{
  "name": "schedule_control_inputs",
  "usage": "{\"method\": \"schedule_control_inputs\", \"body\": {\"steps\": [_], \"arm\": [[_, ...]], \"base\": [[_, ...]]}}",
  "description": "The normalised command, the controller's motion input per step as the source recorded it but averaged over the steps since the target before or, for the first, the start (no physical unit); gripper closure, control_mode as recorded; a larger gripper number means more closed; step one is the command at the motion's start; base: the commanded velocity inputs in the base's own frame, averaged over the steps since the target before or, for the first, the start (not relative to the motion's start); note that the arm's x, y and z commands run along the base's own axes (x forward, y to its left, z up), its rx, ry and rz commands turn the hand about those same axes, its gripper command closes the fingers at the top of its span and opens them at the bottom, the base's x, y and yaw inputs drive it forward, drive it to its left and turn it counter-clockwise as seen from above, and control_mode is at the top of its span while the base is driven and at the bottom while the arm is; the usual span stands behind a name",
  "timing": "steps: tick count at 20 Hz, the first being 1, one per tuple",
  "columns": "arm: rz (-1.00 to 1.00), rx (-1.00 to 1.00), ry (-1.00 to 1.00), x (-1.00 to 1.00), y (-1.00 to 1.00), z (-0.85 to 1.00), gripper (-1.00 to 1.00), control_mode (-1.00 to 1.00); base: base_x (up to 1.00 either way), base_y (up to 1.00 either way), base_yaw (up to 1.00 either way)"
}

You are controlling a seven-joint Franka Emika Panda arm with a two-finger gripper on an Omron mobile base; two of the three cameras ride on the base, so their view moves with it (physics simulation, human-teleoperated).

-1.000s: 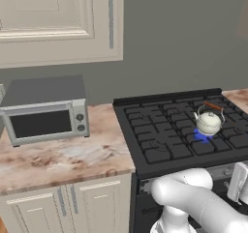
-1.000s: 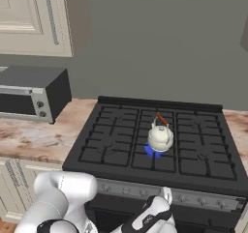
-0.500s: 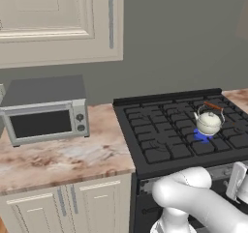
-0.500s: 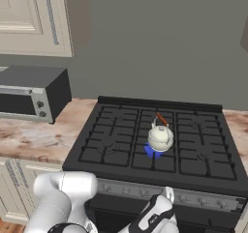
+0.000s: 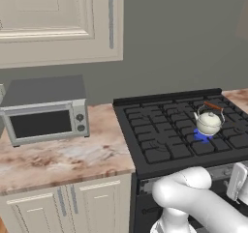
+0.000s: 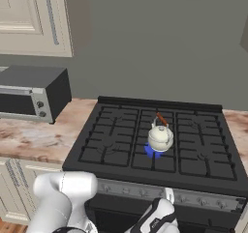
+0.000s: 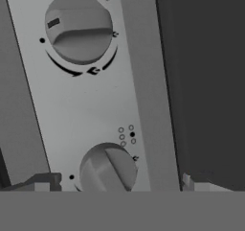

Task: Lower the heat of the kettle.

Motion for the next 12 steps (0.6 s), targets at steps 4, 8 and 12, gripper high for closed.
{"method": "schedule_control_inputs", "body": {"steps": [4, 8, 12], "arm": [[0.0, 0.04, -0.01, 0.1, 0.0, -0.07, -1.0, -1.0], [0.0, 0.03, -0.02, 0.16, 0.0, -0.05, -1.0, -1.0], [0.0, 0.04, -0.05, 0.2, 0.0, -0.01, -1.0, -1.0]], "base": [[0.0, 0.0, 0.0], [0.0, 0.0, 0.0], [0.0, 0.0, 0.0]]}}
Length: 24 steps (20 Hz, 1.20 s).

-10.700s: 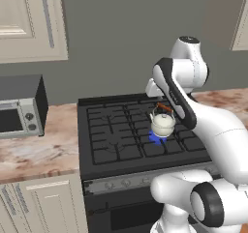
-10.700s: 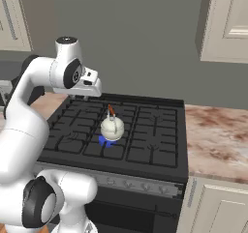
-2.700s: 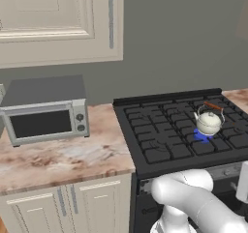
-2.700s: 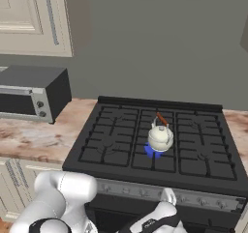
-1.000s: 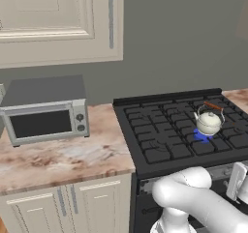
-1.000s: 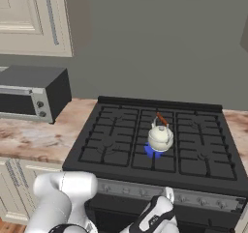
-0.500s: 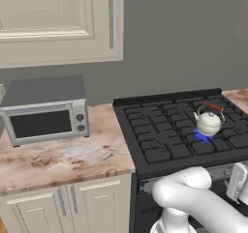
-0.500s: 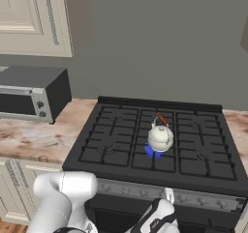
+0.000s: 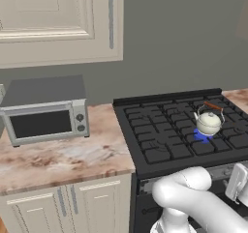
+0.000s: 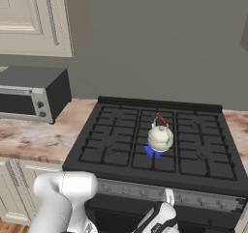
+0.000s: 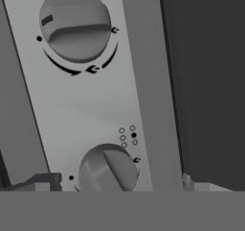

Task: Lower the heat of the kettle.

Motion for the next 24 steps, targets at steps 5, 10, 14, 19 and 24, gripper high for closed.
{"method": "schedule_control_inputs", "body": {"steps": [5, 10, 14, 19, 24], "arm": [[0.0, 0.05, -0.06, 0.17, 0.0, 0.0, 1.0, -1.0], [0.0, 0.04, -0.06, 0.13, 0.0, 0.0, 1.0, -1.0], [-0.03, 0.02, 0.0, 0.01, -0.12, 0.0, 1.0, -1.0], [-0.06, 0.07, 0.0, 0.0, -0.06, 0.0, 1.0, -1.0], [-0.06, 0.18, 0.0, 0.0, 0.0, 0.02, 1.0, -1.0]], "base": [[0.0, 0.0, 0.0], [0.0, 0.0, 0.0], [0.0, 0.0, 0.0], [0.0, 0.0, 0.0], [0.0, 0.0, 0.0]]}}
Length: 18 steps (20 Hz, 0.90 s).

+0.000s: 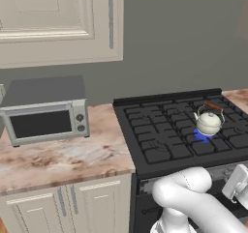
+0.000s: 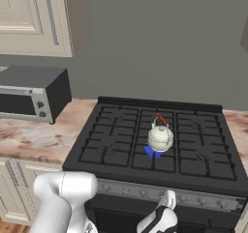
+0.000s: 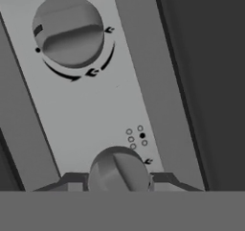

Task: Lower the heat of the kettle.

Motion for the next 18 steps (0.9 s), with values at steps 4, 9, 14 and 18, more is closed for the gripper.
{"method": "schedule_control_inputs", "body": {"steps": [4, 9, 14, 18], "arm": [[-0.03, 0.23, 0.0, -0.01, -0.03, 0.0, 1.0, -1.0], [0.0, 0.28, -0.01, -0.07, -0.1, 0.0, 1.0, -1.0], [-0.01, 0.27, -0.01, -0.02, -0.1, 0.0, 1.0, -1.0], [-0.03, 0.25, 0.0, 0.0, -0.06, 0.01, 1.0, -1.0]], "base": [[0.0, 0.0, 0.0], [0.0, 0.0, 0.0], [0.0, 0.0, 0.0], [0.0, 0.0, 0.0]]}}
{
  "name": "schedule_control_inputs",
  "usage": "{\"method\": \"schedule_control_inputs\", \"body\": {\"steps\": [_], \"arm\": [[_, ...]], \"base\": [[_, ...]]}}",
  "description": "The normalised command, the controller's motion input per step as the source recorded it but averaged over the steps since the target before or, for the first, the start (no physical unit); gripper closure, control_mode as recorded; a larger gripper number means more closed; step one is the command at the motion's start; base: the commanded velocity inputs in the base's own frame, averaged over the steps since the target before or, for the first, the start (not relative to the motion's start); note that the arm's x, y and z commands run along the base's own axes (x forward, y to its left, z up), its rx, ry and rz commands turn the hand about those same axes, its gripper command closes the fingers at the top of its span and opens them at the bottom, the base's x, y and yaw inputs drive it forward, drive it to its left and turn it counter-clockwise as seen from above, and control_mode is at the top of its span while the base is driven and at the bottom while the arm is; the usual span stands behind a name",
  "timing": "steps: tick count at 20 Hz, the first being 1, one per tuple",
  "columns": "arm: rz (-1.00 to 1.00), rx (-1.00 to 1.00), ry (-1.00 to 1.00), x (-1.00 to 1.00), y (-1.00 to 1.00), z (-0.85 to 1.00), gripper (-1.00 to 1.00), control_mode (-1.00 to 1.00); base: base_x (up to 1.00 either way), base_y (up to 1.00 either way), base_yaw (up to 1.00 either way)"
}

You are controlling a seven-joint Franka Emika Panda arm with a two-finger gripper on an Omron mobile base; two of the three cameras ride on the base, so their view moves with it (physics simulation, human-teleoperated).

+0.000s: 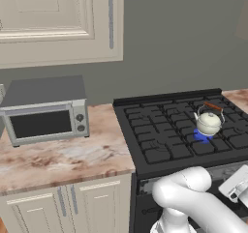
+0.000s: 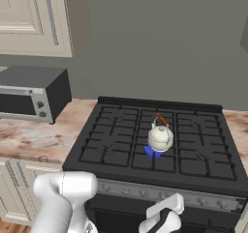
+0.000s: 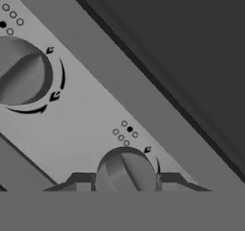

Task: Lower the heat of the kettle.

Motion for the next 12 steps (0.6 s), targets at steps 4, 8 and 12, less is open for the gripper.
{"method": "schedule_control_inputs", "body": {"steps": [4, 8, 12], "arm": [[-0.04, 0.24, 0.0, 0.0, -0.03, 0.07, 1.0, -1.0], [-0.06, 0.22, 0.0, 0.0, 0.0, 0.09, 1.0, -1.0], [-0.07, 0.22, 0.0, 0.0, 0.0, 0.12, 1.0, -1.0]], "base": [[0.0, 0.0, 0.0], [0.0, 0.0, 0.0], [0.0, 0.0, 0.0]]}}
